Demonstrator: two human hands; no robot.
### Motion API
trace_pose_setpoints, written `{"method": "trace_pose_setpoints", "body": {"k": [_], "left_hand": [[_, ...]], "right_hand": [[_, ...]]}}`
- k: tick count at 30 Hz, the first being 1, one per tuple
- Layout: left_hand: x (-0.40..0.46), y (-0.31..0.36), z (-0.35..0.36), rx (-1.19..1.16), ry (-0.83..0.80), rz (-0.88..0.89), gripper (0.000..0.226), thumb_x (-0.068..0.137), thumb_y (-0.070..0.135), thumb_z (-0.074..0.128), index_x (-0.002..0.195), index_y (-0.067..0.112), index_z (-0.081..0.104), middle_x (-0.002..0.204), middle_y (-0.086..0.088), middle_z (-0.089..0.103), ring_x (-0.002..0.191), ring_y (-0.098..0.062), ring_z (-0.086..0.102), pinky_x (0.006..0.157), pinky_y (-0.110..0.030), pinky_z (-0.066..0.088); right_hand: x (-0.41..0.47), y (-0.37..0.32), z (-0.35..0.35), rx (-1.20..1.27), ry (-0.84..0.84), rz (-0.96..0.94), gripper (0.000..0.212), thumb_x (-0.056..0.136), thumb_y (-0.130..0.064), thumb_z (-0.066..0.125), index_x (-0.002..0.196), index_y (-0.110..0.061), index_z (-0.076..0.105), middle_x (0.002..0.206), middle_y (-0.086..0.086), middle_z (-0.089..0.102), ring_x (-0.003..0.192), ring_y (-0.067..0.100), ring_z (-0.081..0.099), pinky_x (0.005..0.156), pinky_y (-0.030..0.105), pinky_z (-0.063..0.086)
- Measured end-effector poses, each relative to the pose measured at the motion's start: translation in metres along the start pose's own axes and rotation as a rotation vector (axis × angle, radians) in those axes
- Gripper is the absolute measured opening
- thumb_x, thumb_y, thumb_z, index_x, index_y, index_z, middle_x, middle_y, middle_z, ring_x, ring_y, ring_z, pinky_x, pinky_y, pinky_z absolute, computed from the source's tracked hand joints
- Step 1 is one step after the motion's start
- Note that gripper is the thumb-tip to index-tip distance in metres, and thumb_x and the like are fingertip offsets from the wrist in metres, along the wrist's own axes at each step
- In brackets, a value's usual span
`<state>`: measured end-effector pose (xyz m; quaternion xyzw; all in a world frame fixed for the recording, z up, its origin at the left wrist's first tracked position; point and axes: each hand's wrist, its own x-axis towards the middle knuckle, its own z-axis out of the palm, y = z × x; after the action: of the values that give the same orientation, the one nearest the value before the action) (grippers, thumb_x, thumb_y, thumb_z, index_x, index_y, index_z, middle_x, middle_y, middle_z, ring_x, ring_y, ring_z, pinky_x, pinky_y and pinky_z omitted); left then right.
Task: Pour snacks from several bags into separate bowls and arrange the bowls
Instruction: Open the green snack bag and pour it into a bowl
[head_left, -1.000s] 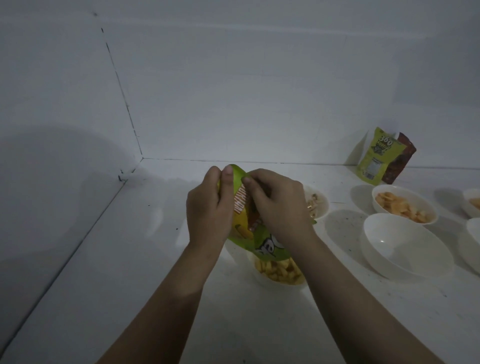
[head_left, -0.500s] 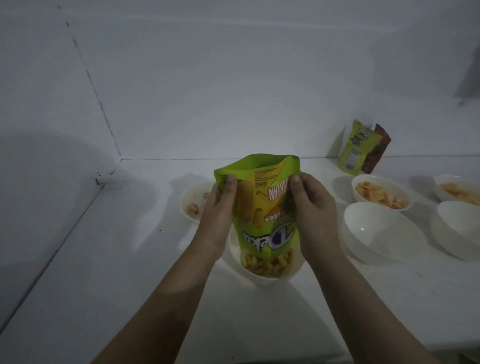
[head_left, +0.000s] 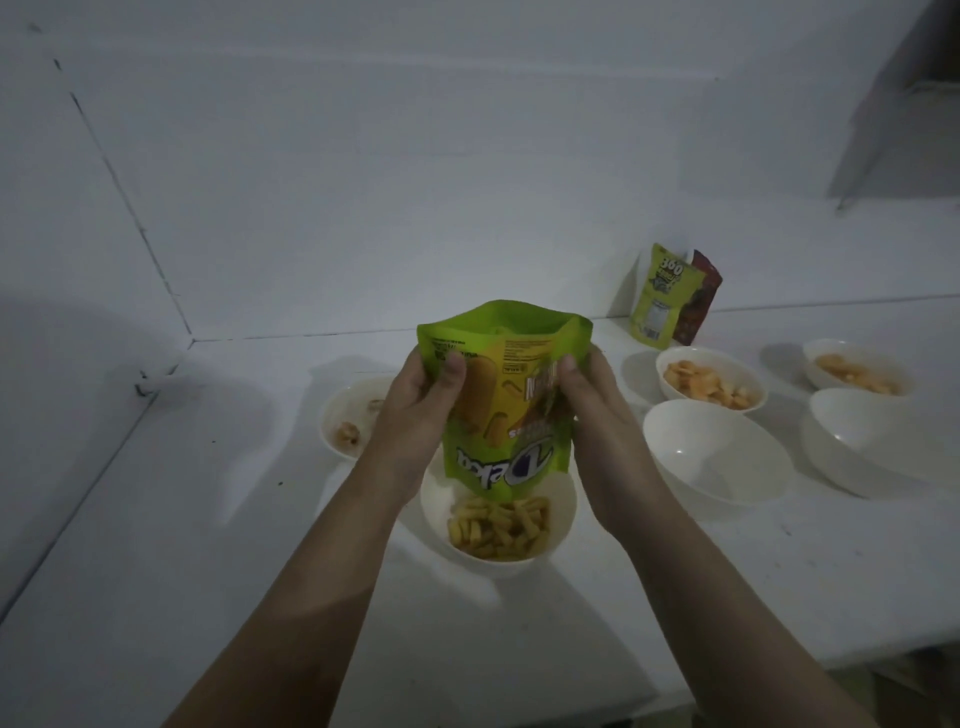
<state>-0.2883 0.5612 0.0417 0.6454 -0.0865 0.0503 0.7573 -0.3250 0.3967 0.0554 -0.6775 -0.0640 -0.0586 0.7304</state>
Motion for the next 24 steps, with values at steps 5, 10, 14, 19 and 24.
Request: {"method": "trace_pose_setpoints", "body": {"k": [5, 10, 14, 19, 24], "left_hand": [[0.000, 0.007, -0.004, -0.019, 0.065, 0.012, 0.035, 0.072, 0.037, 0.072, 0.103, 0.021, 0.069, 0.101, 0.002, 0.076, 0.097, -0.017, 0.071, 0.081, -0.040, 0.057], [-0.002, 0.003, -0.007, -0.025, 0.094, 0.068, 0.026, 0.073, 0.030, 0.071, 0.097, 0.019, 0.071, 0.094, 0.002, 0.077, 0.090, -0.017, 0.073, 0.072, -0.031, 0.058], [-0.001, 0.002, -0.013, 0.008, -0.014, 0.058, 0.031, 0.071, 0.022, 0.073, 0.101, 0.015, 0.069, 0.095, 0.001, 0.077, 0.090, -0.016, 0.072, 0.073, -0.029, 0.058], [0.000, -0.015, -0.021, 0.069, -0.094, -0.024, 0.038, 0.070, 0.024, 0.074, 0.107, 0.015, 0.070, 0.102, -0.001, 0.076, 0.096, -0.017, 0.072, 0.079, -0.030, 0.057], [-0.001, -0.034, -0.029, 0.147, -0.121, -0.083, 0.026, 0.074, 0.023, 0.074, 0.100, 0.022, 0.072, 0.097, 0.003, 0.077, 0.092, -0.019, 0.073, 0.078, -0.030, 0.058]], "right_hand": [[0.005, -0.008, -0.005, 0.028, 0.026, 0.006, 0.036, 0.080, -0.030, 0.072, 0.111, -0.011, 0.071, 0.104, 0.006, 0.077, 0.096, 0.019, 0.073, 0.080, 0.032, 0.058], [0.011, -0.014, -0.008, -0.008, 0.004, 0.036, 0.030, 0.070, -0.025, 0.078, 0.095, -0.008, 0.077, 0.091, 0.011, 0.078, 0.083, 0.023, 0.075, 0.073, 0.034, 0.060], [0.012, -0.020, -0.004, -0.034, 0.011, 0.009, 0.005, 0.076, -0.012, 0.079, 0.078, -0.016, 0.078, 0.078, 0.003, 0.078, 0.070, 0.016, 0.075, 0.060, 0.024, 0.057], [0.013, -0.028, 0.000, -0.007, 0.075, -0.071, 0.017, 0.078, -0.008, 0.078, 0.067, -0.022, 0.078, 0.072, 0.001, 0.077, 0.066, 0.015, 0.074, 0.057, 0.024, 0.057], [0.013, -0.031, 0.001, 0.035, 0.104, -0.083, 0.014, 0.077, -0.012, 0.078, 0.066, -0.020, 0.079, 0.073, 0.003, 0.077, 0.068, 0.018, 0.074, 0.060, 0.029, 0.059]]}}
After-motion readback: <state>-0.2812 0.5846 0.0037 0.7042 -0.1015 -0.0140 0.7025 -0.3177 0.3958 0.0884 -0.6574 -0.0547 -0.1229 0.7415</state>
